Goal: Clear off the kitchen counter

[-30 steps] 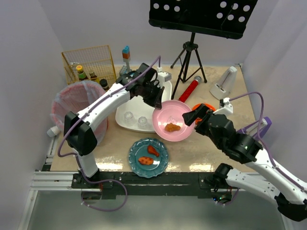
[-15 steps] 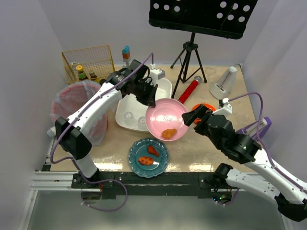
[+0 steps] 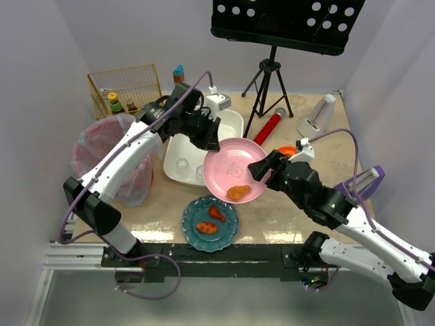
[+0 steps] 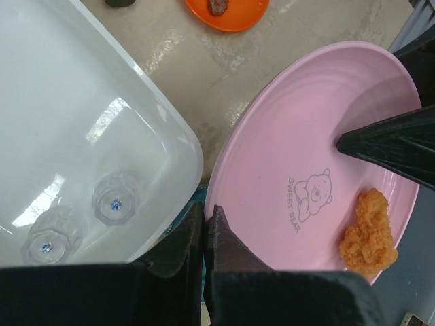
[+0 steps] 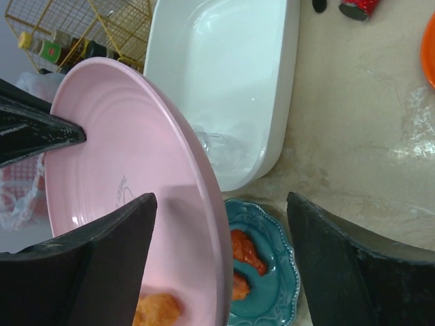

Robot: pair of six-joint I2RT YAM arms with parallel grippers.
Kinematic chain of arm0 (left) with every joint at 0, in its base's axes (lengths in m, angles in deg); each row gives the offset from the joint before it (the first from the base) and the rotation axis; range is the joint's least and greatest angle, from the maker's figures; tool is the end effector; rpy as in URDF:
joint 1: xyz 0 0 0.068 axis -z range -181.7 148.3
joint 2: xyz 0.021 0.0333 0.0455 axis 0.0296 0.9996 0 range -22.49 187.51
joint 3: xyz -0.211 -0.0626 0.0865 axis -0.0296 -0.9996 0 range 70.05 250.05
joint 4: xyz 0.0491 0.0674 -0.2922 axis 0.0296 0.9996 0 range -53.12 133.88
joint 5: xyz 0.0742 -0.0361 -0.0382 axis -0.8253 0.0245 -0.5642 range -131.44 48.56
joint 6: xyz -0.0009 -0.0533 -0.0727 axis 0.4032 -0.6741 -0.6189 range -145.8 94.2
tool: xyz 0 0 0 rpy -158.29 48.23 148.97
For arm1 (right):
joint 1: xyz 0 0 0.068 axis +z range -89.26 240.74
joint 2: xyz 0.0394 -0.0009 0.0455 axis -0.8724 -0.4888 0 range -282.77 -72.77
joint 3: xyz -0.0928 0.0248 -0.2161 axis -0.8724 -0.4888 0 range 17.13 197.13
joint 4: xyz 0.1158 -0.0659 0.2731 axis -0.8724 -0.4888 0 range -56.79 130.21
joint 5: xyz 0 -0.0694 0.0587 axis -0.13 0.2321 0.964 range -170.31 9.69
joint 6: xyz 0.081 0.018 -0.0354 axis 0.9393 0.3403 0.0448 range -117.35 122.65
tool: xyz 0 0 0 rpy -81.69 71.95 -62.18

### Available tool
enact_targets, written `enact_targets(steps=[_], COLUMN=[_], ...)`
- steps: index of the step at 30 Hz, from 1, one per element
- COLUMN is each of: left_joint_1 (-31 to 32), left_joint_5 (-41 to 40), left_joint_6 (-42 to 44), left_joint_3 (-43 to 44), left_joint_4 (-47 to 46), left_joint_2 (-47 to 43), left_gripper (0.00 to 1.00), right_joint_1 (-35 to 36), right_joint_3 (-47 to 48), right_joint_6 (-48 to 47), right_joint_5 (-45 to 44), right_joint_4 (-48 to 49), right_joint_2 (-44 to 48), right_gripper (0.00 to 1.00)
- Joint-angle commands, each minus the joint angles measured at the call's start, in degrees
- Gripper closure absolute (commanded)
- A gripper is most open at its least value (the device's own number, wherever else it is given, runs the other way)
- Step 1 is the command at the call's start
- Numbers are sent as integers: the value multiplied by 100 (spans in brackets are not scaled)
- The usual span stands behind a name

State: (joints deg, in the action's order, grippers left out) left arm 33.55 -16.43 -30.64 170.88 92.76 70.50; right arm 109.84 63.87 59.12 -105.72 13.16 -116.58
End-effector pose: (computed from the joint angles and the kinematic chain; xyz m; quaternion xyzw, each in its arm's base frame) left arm 0.3145 -0.2639 0.3292 0.3139 0.8593 -0.3098 0.2591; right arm 0.2076 0.1868 0.2848 0.1719 0.8093 0.3108 0.4678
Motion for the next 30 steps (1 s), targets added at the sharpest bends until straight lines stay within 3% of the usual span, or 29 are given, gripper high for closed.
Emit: enact_targets(steps=[1, 8, 16, 20, 23, 24, 28, 30], left_joint_1=[-44, -114, -264, -299, -299, -308, -317, -334], left_joint_5=[399, 601, 689, 706, 750, 742, 584, 417], left_joint_6=[45, 132, 159, 150, 141, 133, 89, 45], left_joint_3=[33, 50, 68, 76, 76, 76, 129, 164], left_joint_4=[-95, -156, -191, -200, -235, -244, -253, -253], left_joint_2=[-299, -308, -246, -202, -159, -150, -88, -71], left_gripper=[100, 100, 100, 100, 100, 100, 99, 89], right_joint_1=[-6, -15, -15, -6, -15, -15, -15, -15], right_joint_3=[-191, -481, -570, -578, -648, -675, -737, -737], right_joint_6=[-232, -373, -364, -373, -365, -330, -119, 92], right_joint_5=[422, 1037, 1266, 1293, 1354, 1380, 1468, 1486], right_joint_4=[796, 1526, 1668, 1668, 1746, 1773, 1922, 1975], right_joint_2=[153, 400, 602, 663, 690, 699, 786, 848], right_gripper=[28, 44, 69, 75, 95, 98, 100, 100])
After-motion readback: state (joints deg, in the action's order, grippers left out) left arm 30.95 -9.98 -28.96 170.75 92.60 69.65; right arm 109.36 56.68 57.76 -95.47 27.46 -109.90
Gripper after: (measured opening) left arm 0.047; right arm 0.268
